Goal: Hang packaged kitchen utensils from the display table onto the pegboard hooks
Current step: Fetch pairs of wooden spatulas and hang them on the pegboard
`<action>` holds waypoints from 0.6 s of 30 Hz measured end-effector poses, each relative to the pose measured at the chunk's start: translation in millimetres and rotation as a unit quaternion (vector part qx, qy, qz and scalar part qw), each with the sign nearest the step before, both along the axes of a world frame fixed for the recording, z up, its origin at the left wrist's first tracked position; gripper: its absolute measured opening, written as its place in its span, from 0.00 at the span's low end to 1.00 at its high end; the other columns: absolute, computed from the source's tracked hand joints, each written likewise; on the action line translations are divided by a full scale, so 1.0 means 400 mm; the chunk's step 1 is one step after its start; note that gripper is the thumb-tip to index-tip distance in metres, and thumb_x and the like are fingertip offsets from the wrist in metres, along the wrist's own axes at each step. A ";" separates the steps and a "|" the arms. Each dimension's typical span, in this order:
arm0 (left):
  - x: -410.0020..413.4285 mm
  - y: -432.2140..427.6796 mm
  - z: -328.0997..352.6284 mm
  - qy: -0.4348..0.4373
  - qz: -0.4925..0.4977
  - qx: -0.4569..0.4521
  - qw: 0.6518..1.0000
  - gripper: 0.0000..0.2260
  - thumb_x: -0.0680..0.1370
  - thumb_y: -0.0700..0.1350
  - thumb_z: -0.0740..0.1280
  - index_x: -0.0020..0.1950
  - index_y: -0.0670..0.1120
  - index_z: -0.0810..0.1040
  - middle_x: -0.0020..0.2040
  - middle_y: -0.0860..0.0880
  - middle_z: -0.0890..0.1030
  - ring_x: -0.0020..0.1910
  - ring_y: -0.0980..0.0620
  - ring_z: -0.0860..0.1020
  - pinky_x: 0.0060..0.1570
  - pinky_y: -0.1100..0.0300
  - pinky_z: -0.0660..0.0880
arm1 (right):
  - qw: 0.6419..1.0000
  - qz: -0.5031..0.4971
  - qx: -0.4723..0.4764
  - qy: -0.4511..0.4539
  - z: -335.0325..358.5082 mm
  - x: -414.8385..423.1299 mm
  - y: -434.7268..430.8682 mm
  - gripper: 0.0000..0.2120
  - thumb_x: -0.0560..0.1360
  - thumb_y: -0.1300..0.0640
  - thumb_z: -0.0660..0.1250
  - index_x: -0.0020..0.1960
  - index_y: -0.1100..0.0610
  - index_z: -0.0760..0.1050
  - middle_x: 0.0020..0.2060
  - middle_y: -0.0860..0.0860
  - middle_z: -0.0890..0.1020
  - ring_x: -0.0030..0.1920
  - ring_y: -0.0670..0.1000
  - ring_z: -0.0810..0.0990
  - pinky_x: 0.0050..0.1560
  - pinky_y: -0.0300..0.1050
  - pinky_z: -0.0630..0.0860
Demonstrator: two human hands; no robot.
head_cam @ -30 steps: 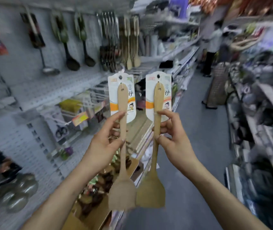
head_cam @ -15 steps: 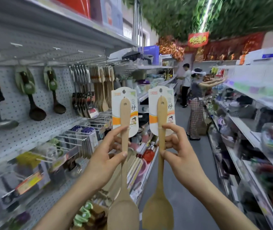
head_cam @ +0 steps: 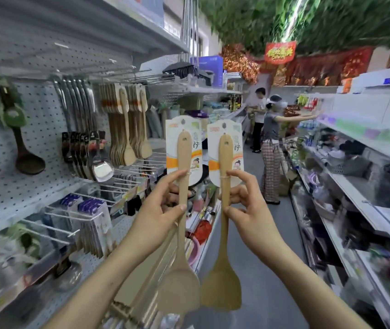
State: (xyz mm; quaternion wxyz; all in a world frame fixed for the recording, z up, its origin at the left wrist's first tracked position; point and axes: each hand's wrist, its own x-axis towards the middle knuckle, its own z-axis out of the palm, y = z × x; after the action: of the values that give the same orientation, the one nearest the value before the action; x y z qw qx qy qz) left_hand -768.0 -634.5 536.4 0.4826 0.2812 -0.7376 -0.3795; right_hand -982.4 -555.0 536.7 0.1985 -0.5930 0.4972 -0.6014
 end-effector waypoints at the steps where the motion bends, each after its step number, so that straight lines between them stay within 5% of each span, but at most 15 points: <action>1: -0.021 -0.035 0.003 0.003 -0.006 -0.001 1.000 0.33 0.82 0.32 0.69 0.73 0.69 0.74 0.55 0.51 0.83 0.54 0.53 0.82 0.53 0.59 0.82 | 1.000 -0.005 0.000 0.000 0.005 -0.018 -0.033 0.35 0.79 0.75 0.63 0.73 0.40 0.70 0.50 0.57 0.79 0.48 0.51 0.81 0.47 0.40 0.81; 8: -0.179 -0.239 0.009 0.005 -0.015 0.008 1.000 0.34 0.82 0.29 0.67 0.72 0.69 0.75 0.57 0.43 0.81 0.54 0.47 0.81 0.51 0.46 0.85 | 1.000 -0.025 -0.008 -0.004 0.009 -0.167 -0.232 0.34 0.77 0.76 0.64 0.73 0.44 0.70 0.46 0.52 0.80 0.50 0.50 0.81 0.48 0.37 0.79; 18: -0.377 -0.482 0.005 -0.004 0.072 -0.014 0.997 0.30 0.83 0.35 0.70 0.72 0.68 0.75 0.56 0.54 0.86 0.57 0.54 0.82 0.55 0.66 0.78 | 0.998 0.057 -0.028 -0.016 0.010 -0.428 -0.531 0.37 0.76 0.77 0.63 0.71 0.41 0.70 0.49 0.55 0.80 0.50 0.53 0.81 0.47 0.41 0.82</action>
State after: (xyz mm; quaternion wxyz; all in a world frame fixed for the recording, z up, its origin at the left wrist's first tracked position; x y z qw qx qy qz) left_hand -918.9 -827.3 538.6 0.5093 0.3281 -0.7228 -0.3323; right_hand -1153.7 -767.5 540.7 0.2234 -0.6164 0.4422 -0.6120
